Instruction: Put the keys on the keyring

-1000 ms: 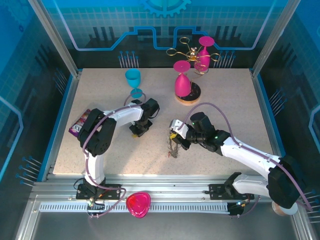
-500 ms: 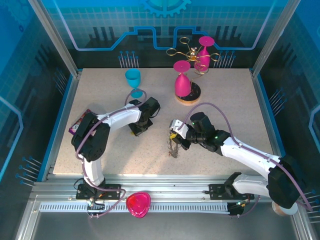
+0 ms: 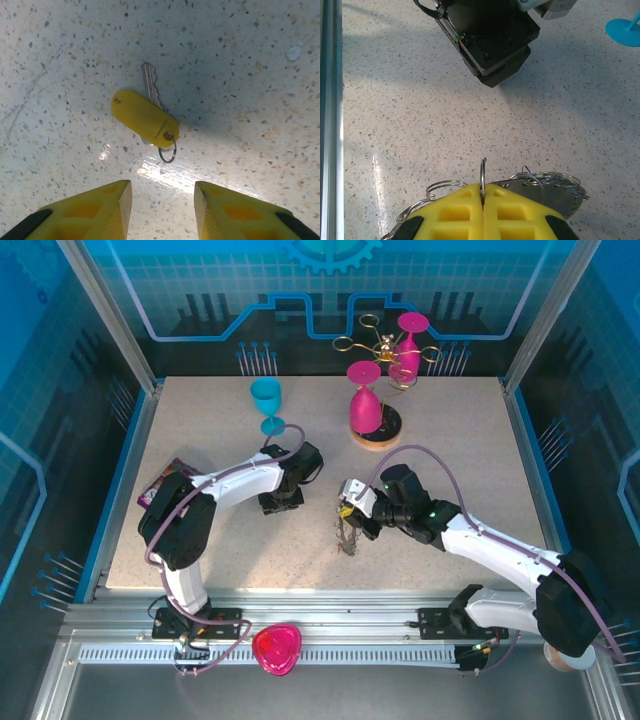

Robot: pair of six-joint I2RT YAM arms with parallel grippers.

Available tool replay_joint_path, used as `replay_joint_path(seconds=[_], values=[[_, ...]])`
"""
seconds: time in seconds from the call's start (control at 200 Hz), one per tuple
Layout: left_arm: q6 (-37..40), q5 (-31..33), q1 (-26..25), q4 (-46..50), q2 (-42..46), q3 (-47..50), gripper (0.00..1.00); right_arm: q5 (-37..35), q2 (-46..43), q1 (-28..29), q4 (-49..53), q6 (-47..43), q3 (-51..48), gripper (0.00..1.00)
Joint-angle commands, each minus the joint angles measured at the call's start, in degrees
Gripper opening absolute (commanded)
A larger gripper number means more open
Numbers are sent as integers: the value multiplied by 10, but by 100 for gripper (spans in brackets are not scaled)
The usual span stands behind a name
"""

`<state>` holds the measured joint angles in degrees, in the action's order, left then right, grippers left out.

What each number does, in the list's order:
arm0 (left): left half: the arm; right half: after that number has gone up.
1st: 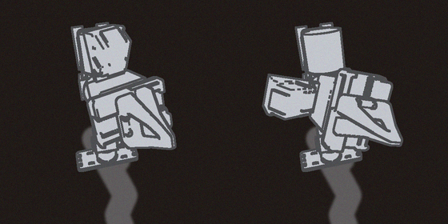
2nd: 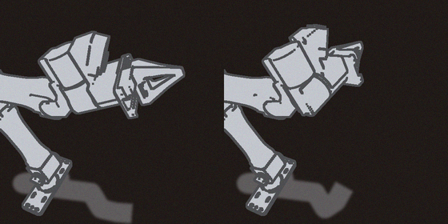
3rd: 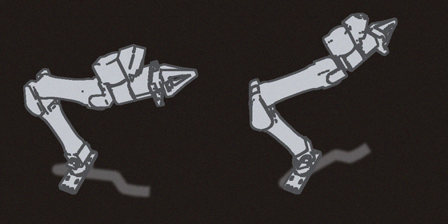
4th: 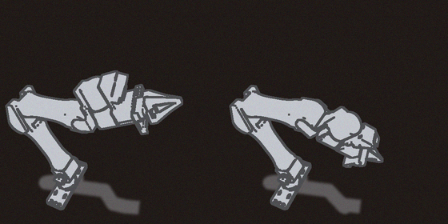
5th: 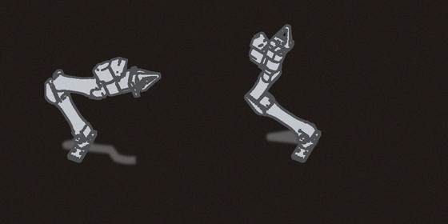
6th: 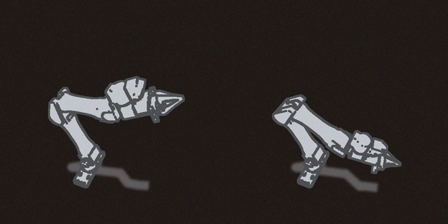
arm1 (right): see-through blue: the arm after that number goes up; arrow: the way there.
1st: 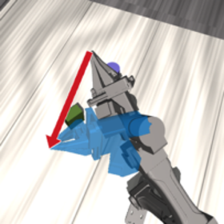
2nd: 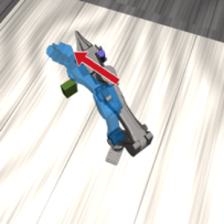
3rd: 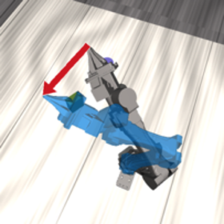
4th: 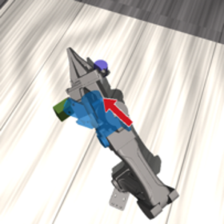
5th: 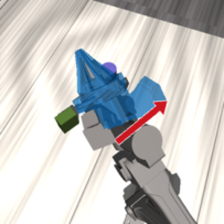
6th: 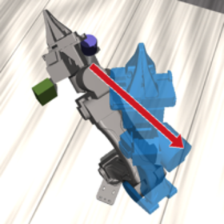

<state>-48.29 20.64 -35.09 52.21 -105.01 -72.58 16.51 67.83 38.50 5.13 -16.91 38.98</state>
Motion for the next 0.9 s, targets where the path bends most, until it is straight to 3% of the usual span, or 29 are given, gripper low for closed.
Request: replay_joint_path(seconds=[0.0, 0.62, 0.895], values=[[60, 11, -1, 5, -24, -2, 37, 10, -11, -3, 2, -4, 14, 0], [82, 44, 1, -3, -66, -25, 17, 9, -11, -4, 3, -4, 14, 0], [78, 48, 1, 0, -72, -25, 15, 9, -12, -3, 4, -5, 14, 0]])
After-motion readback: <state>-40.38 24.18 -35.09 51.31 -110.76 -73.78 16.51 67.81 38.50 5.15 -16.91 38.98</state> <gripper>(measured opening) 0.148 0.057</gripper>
